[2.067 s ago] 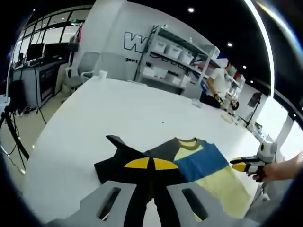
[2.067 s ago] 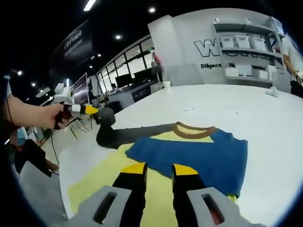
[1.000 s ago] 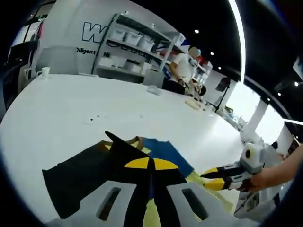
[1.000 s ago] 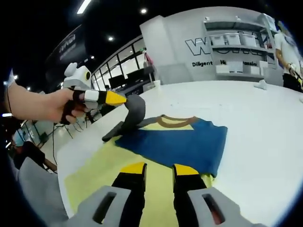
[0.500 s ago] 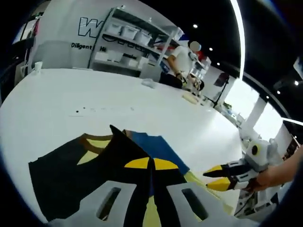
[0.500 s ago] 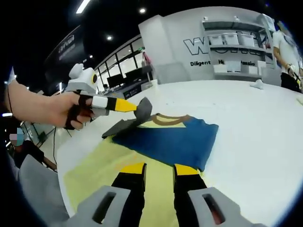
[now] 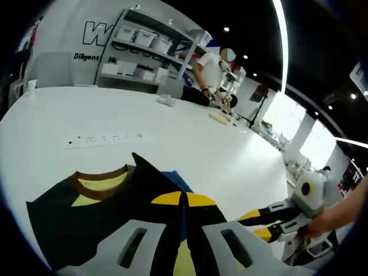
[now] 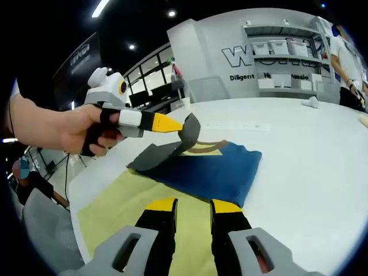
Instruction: Fold the garment on the visible template until the final outline fits inside the template.
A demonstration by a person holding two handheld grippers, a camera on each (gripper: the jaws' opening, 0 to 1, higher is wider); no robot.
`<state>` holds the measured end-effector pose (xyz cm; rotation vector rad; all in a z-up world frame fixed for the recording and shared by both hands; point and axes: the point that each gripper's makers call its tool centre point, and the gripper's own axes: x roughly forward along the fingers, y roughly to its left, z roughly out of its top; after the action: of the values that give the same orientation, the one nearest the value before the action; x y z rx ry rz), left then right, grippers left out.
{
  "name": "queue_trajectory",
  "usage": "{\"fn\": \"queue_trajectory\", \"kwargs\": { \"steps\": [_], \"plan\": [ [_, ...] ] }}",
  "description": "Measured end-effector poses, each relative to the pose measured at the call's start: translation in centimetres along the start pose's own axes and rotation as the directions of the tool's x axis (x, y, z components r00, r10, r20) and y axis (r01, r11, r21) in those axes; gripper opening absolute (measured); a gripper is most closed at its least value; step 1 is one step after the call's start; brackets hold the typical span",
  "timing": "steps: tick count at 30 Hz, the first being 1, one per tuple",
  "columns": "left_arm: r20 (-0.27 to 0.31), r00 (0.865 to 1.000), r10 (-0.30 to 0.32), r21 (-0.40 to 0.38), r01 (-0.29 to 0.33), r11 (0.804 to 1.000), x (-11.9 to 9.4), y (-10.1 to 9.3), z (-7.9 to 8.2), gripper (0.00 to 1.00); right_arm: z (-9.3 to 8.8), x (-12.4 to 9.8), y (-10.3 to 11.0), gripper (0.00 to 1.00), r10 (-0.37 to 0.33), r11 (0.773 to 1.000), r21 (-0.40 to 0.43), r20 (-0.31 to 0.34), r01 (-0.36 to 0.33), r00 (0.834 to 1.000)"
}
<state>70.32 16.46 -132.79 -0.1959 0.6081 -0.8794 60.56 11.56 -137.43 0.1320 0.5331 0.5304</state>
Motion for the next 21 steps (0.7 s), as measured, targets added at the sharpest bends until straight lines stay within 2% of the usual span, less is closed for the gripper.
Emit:
{"fn": "queue_trajectory", "kwargs": {
  "steps": [7, 21],
  "plan": [
    [-0.024, 1.0, -0.015, 0.008, 0.015, 1.0, 1.2, -0.7, -0.6, 0.0, -0.1, -0.6, -0.8, 0.17, -0.014, 1.0, 0.004, 0.0, 0.014, 1.0],
    [-0.11, 0.994, -0.025, 0.022, 0.028, 0.999, 2.5, -1.5, -3.6, 0.0, -0.1, -0.6, -1.1, 0.17, -0.015, 1.0, 0.007, -0.005, 0.015, 1.0]
  ]
}}
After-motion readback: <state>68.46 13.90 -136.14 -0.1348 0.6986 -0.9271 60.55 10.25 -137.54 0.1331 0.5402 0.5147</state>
